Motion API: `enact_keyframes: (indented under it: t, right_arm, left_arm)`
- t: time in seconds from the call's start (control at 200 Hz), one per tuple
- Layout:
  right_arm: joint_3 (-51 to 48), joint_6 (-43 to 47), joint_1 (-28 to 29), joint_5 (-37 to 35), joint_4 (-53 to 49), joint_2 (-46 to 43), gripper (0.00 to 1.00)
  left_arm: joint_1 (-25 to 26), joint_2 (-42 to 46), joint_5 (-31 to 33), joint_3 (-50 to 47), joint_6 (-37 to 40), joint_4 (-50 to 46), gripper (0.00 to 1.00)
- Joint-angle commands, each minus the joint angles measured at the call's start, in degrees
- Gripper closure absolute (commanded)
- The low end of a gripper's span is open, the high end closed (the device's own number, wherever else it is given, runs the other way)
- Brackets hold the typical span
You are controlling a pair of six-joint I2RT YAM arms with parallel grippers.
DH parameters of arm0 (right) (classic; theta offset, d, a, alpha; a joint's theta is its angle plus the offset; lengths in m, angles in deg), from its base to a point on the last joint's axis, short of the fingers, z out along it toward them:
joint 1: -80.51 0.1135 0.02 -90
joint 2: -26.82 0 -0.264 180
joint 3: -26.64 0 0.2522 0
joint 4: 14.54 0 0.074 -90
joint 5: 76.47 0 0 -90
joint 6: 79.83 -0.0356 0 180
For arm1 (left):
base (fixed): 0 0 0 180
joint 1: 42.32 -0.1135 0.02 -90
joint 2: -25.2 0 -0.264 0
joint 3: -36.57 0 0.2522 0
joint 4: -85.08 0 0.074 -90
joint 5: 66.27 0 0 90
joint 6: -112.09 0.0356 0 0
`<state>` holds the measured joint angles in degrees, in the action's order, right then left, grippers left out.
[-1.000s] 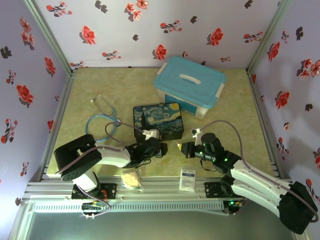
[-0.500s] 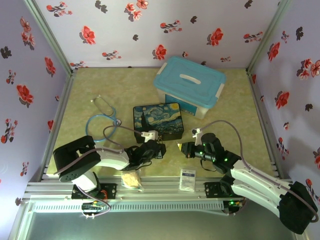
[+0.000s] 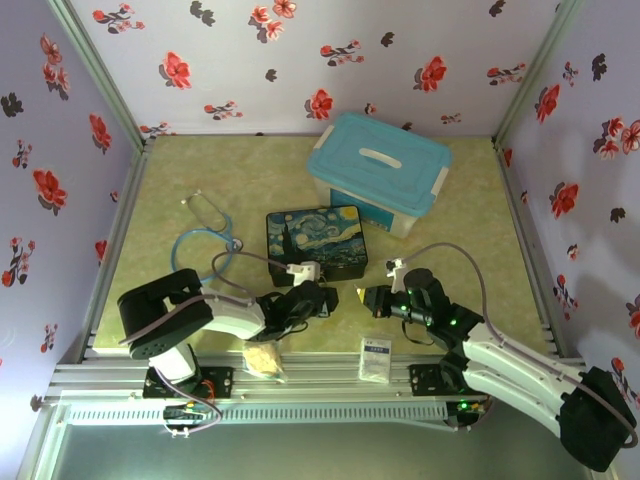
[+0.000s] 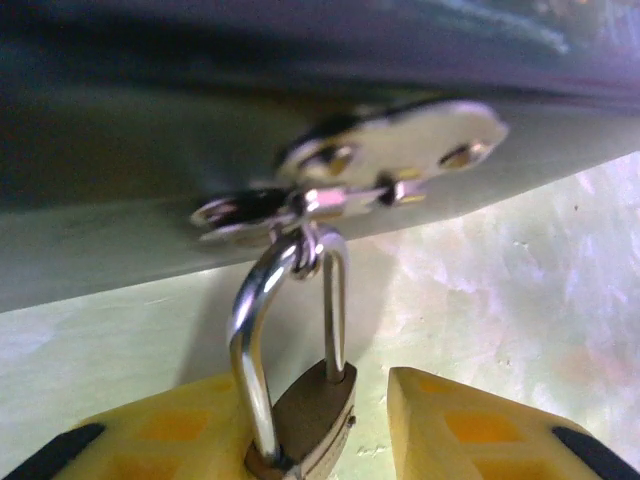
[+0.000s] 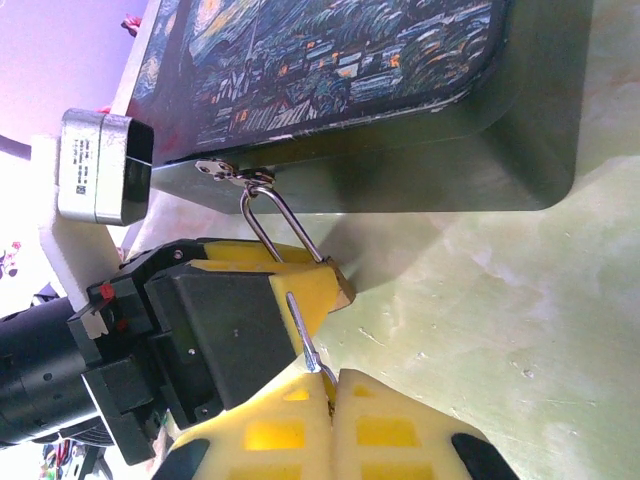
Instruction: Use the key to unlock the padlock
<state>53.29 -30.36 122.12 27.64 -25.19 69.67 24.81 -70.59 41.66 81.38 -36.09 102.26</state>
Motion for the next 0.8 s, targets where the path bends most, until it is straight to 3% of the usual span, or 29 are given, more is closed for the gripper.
enact_keyframes:
  t: [0.0, 0.365, 0.795]
  right_arm:
    - [-1.02, -0.69, -0.21, -0.95, 1.50, -0.87, 1.00]
    - [-2.28, -1.90, -0.21, -1.63, 1.77, -1.30, 1.00]
    - [-5.98, -9.56, -0.21, 7.70, 16.62, 9.54, 1.00]
  left_arm:
    - [0.60, -2.97, 0.27, 0.49, -1.02, 1.26, 0.65]
    - [0.76, 1.14, 2.05, -1.97, -3.59, 2.26, 0.86]
    - [-0.03, 4.27, -0.11, -6.97, -10.77, 15.55, 0.92]
